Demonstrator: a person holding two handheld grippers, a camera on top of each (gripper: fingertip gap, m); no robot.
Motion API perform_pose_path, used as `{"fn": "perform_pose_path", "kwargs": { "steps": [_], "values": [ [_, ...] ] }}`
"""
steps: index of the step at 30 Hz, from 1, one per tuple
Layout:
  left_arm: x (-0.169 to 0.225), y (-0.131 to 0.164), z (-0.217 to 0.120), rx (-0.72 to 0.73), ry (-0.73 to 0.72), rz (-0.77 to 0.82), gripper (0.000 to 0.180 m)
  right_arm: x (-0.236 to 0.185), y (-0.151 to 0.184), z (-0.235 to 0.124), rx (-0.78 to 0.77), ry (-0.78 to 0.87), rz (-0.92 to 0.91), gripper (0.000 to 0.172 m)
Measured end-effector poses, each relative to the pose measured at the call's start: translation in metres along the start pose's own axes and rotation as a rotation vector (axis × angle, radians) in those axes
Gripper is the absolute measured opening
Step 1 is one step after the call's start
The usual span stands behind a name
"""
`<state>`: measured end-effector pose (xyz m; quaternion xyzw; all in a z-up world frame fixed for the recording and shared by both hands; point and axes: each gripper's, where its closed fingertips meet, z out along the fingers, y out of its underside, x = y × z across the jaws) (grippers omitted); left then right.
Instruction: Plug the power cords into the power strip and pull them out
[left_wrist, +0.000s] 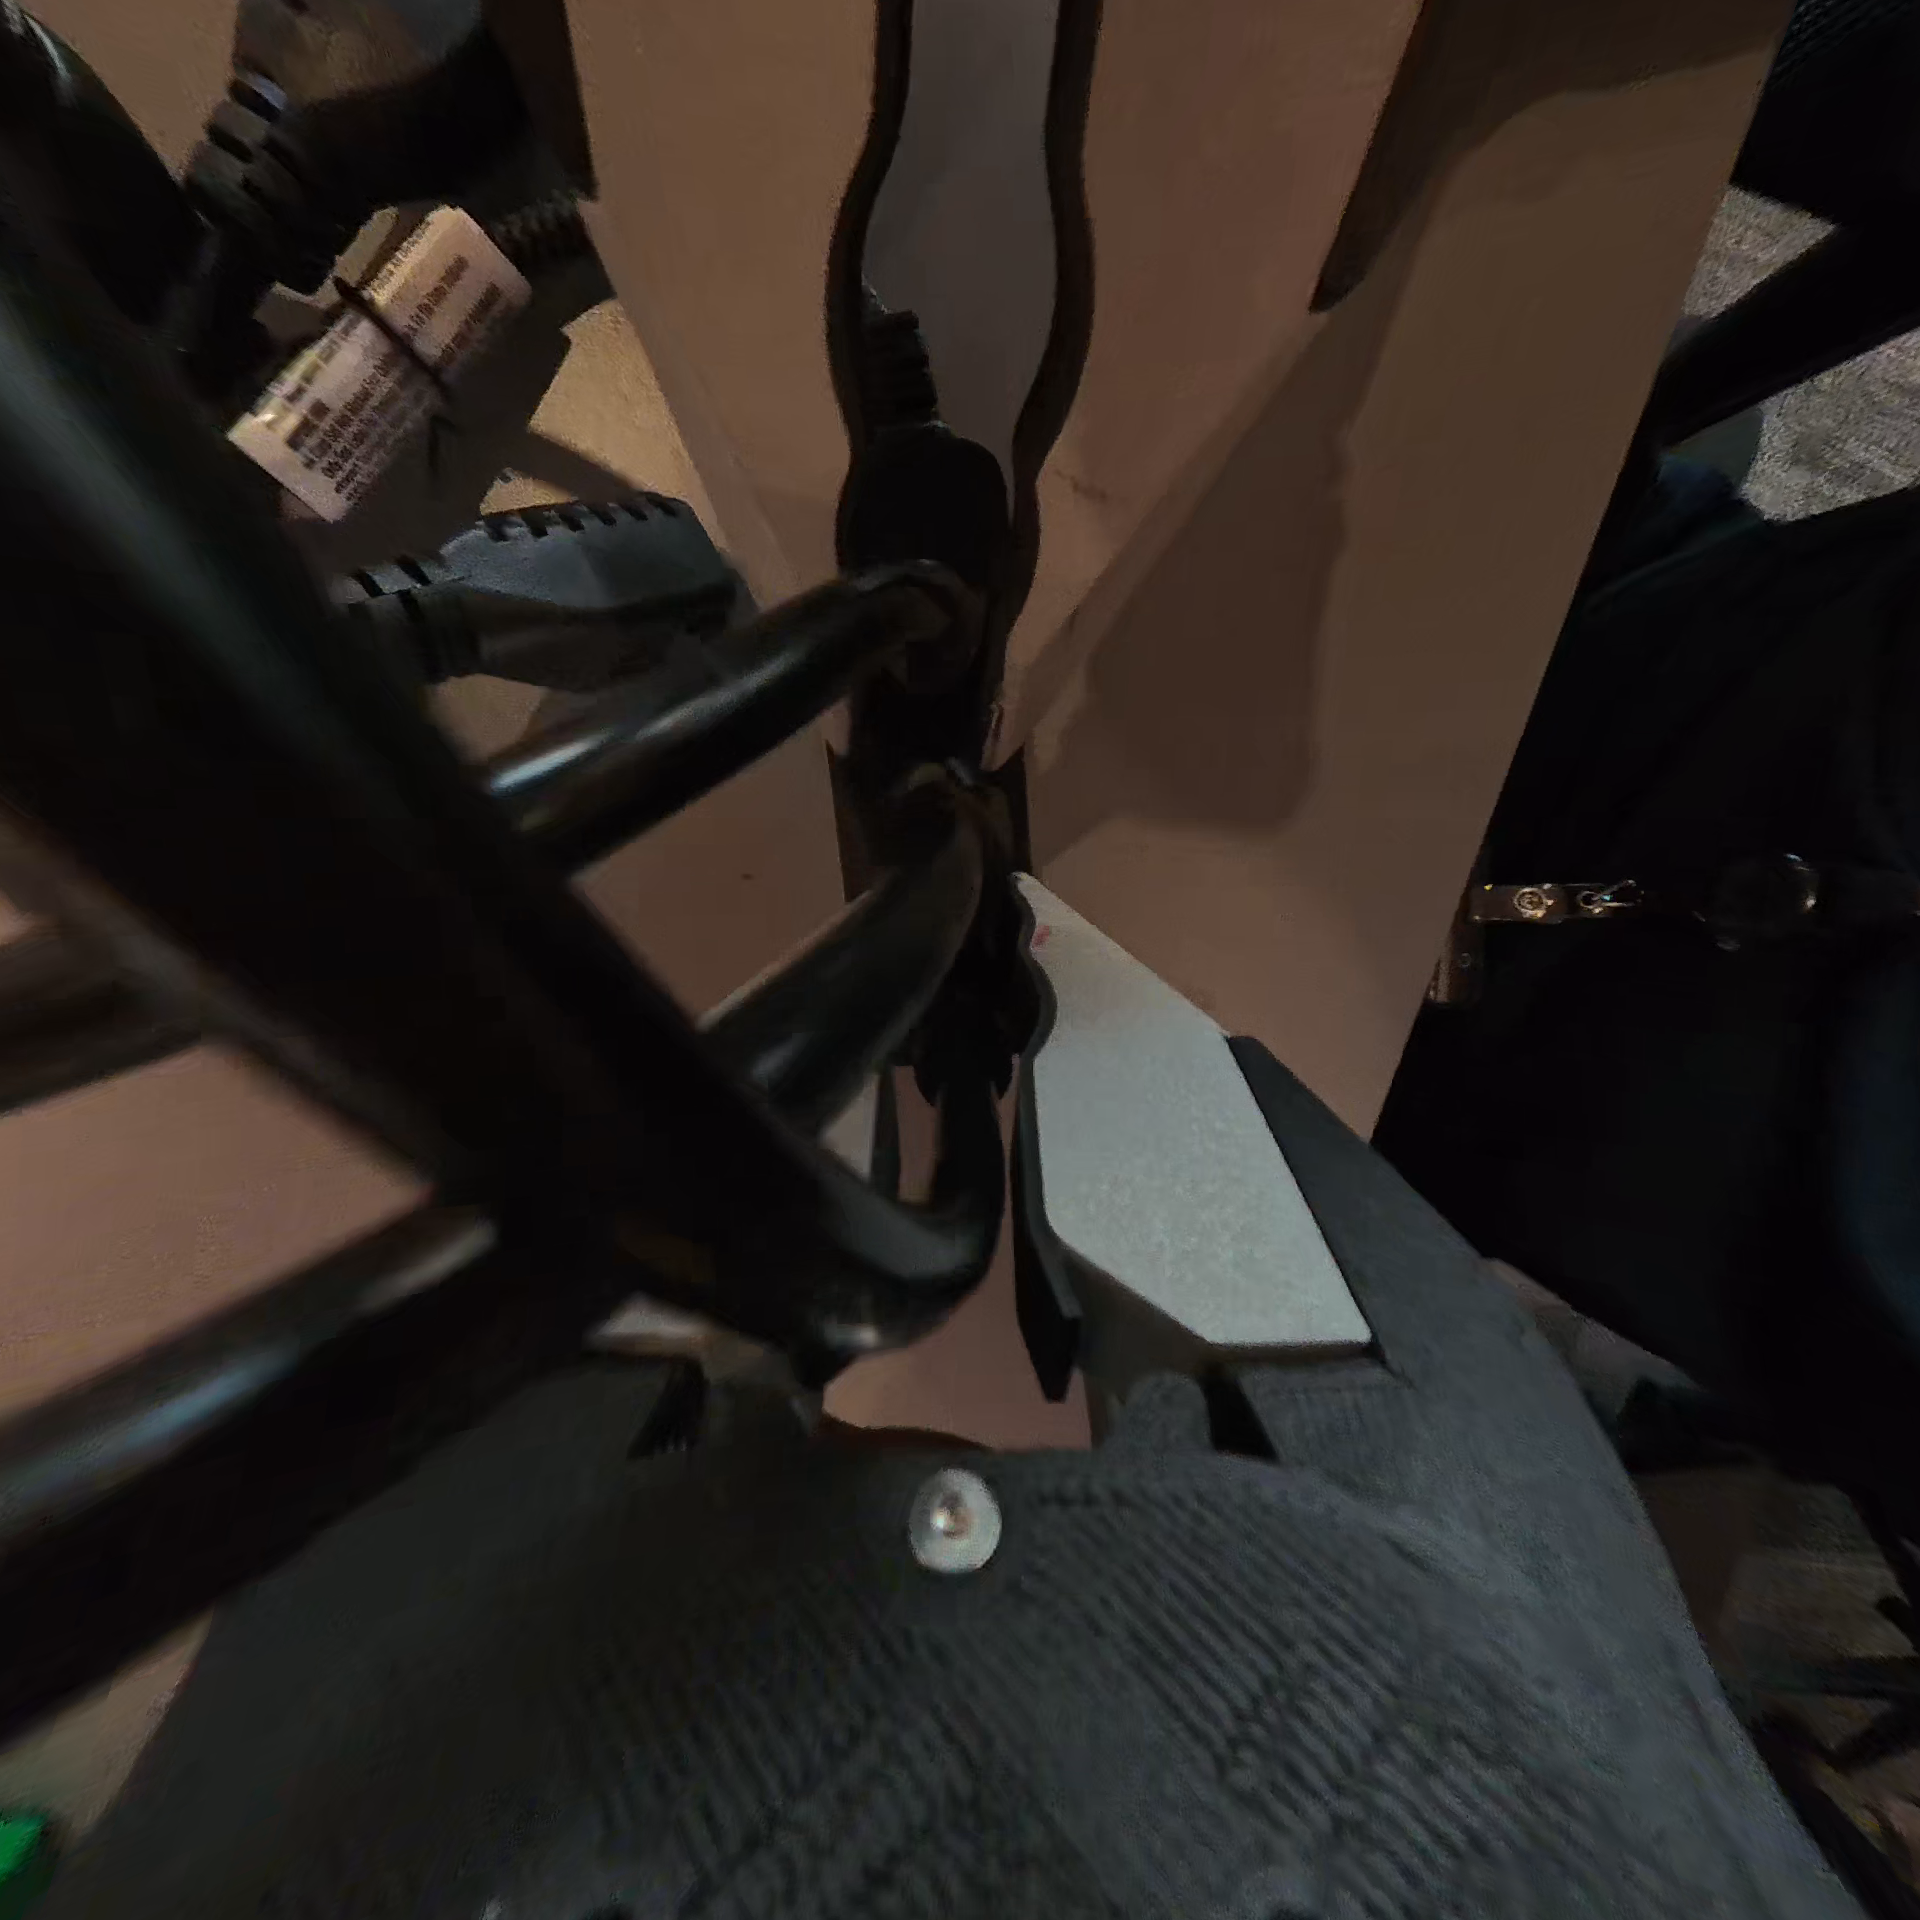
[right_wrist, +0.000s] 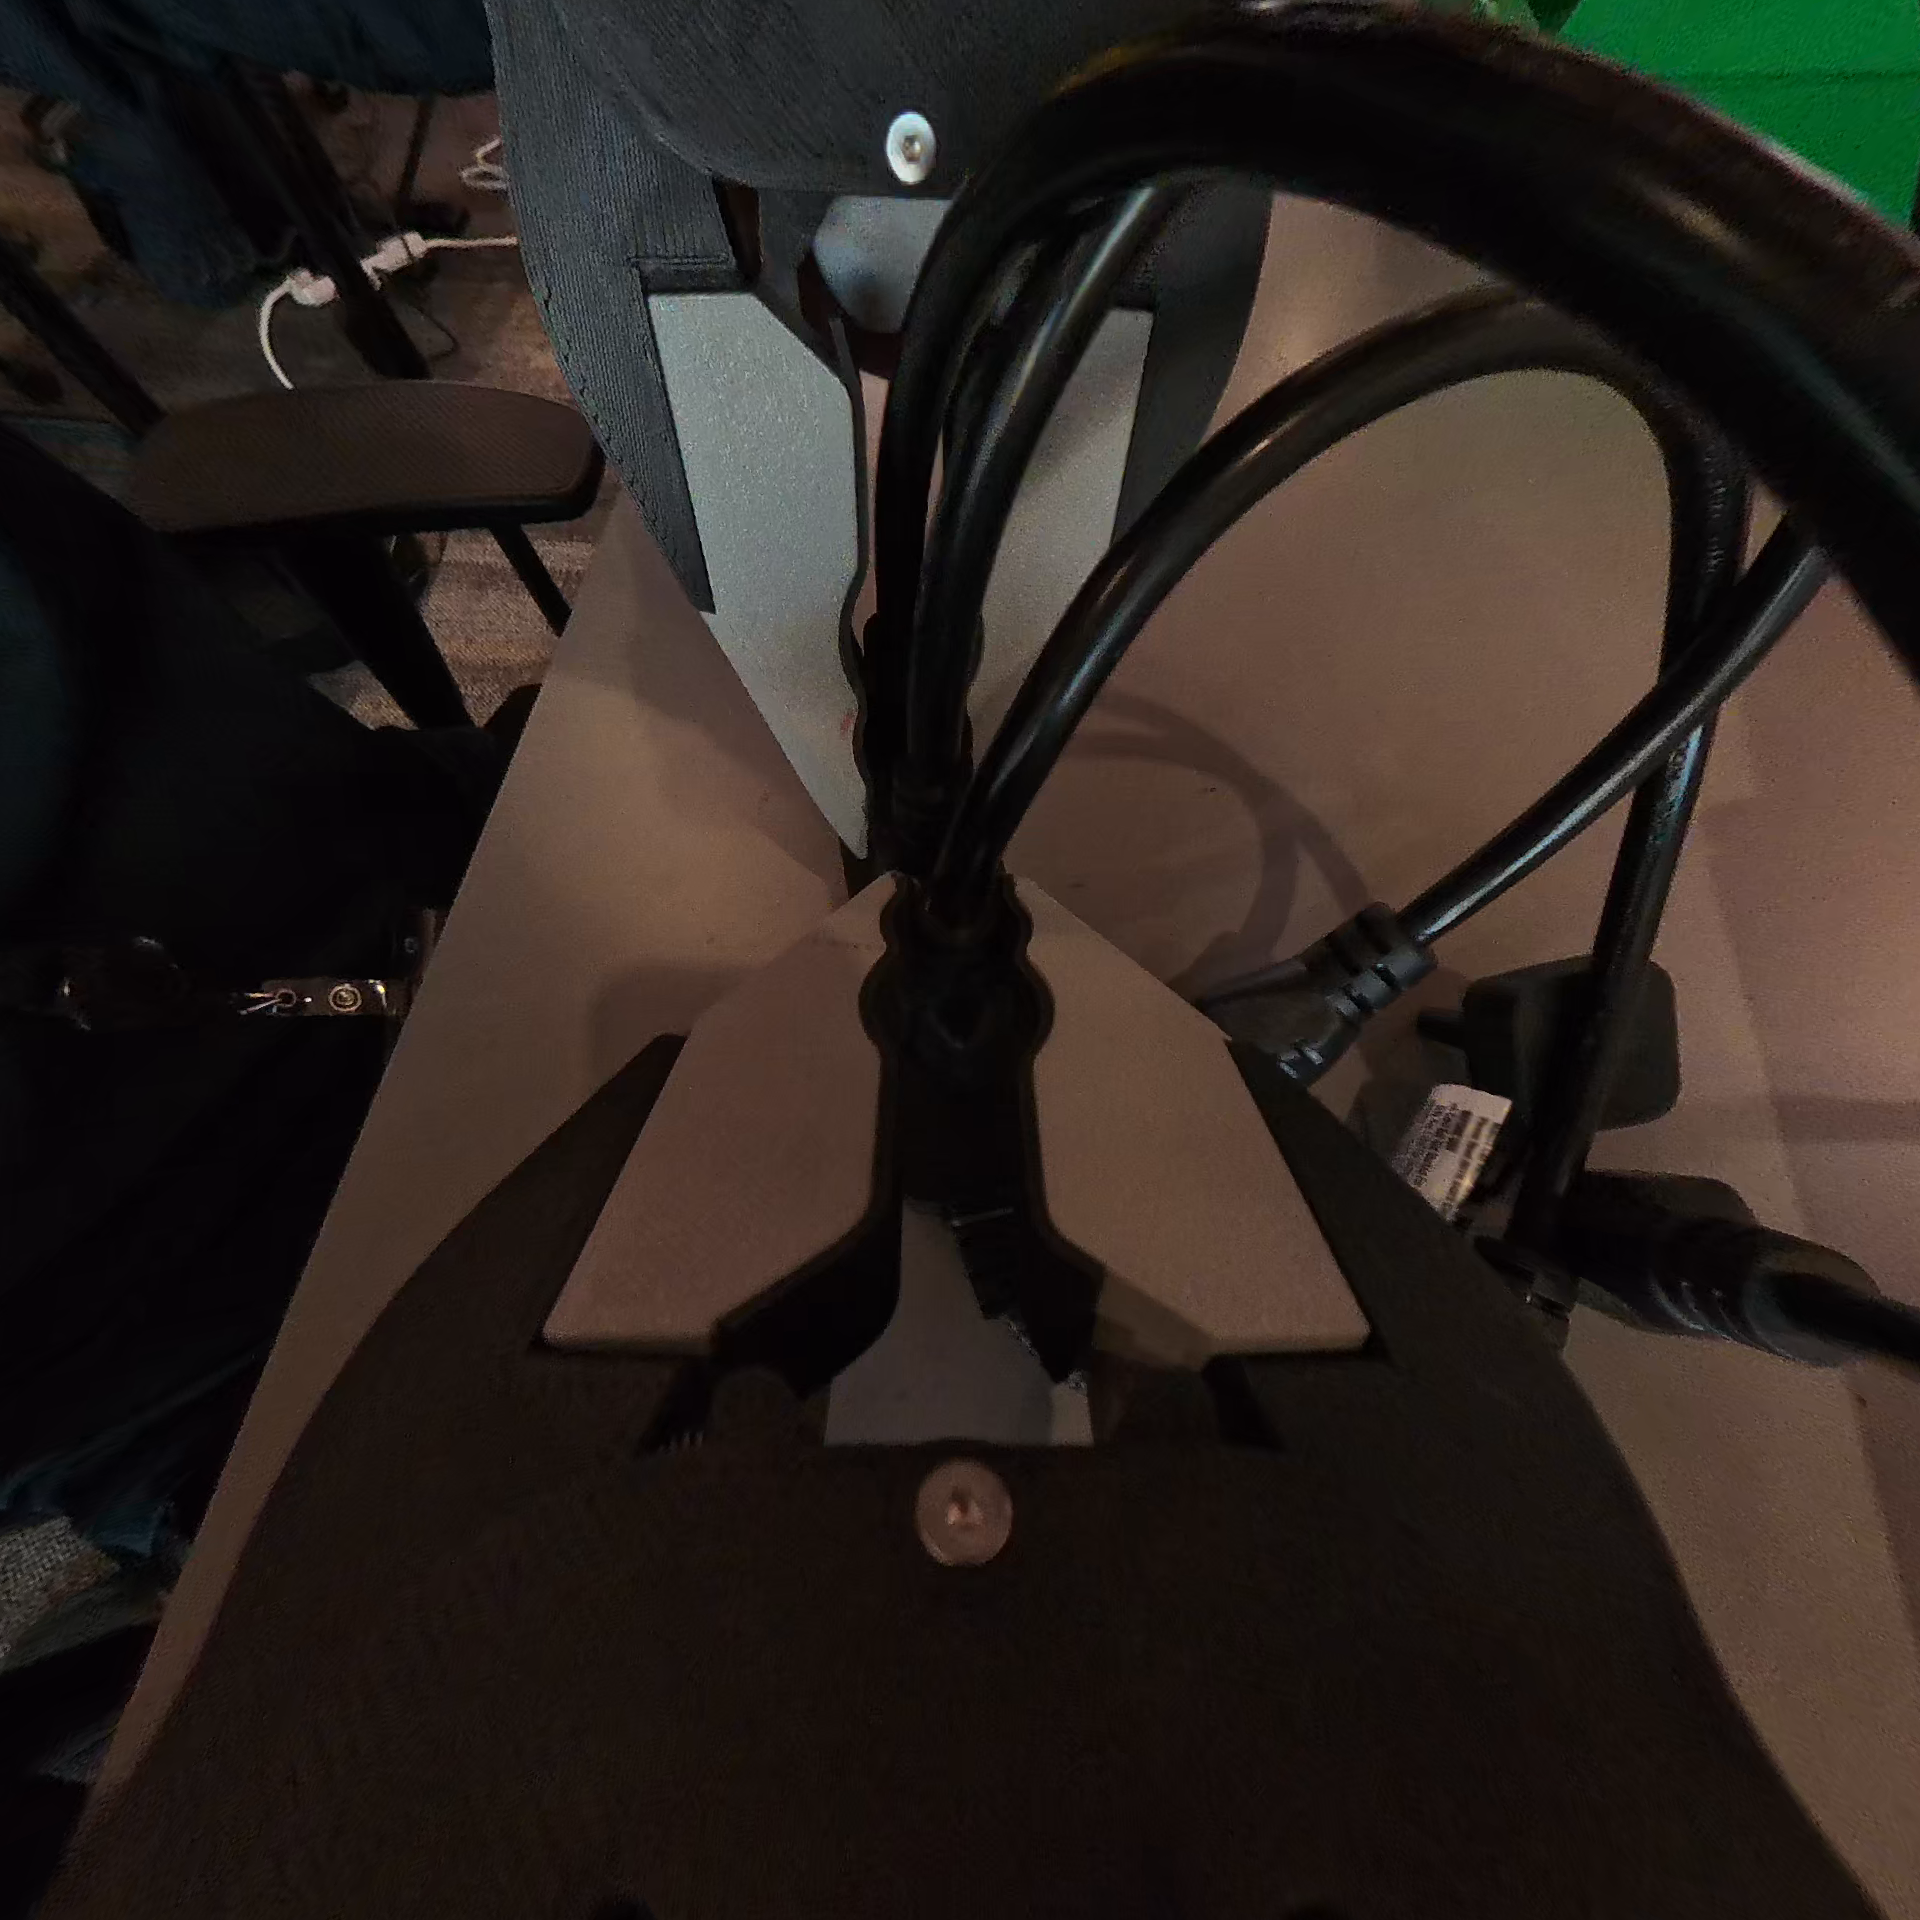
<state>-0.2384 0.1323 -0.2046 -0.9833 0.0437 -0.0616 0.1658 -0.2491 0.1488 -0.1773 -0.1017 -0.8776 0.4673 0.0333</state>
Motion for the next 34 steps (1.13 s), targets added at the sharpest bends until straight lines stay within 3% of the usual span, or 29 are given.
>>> {"fn": "perform_pose_path", "kwargs": {
  "steps": [6,16,22,27,32,34],
  "values": [
    [-0.006,0.003,0.007,-0.115,-0.107,0.058,0.02,0.0,0.001,0.001,-0.016,0.013,-0.011,0.013],
    [-0.01,-0.005,0.01,-0.084,-0.127,0.057,0.015,0.0,0.003,-0.003,0.03,-0.012,-0.013,0.013],
    [-0.011,-0.003,0.009,-0.133,-0.107,0.094,0.013,-0.003,0.005,0.002,-0.177,0.056,-0.127,0.013],
    [-0.012,0.001,0.008,-0.12,-0.113,0.126,0.013,-0.002,0.003,-0.001,-0.003,-0.001,-0.044,0.014],
    [-0.017,-0.008,0.011,-0.113,-0.104,0.147,0.016,0.002,0.005,-0.008,0.082,-0.042,0.004,0.015],
    [-0.019,-0.008,0.01,-0.151,-0.096,0.158,0.012,0.005,0.005,-0.006,0.046,-0.018,-0.001,0.014]
  ]
}}
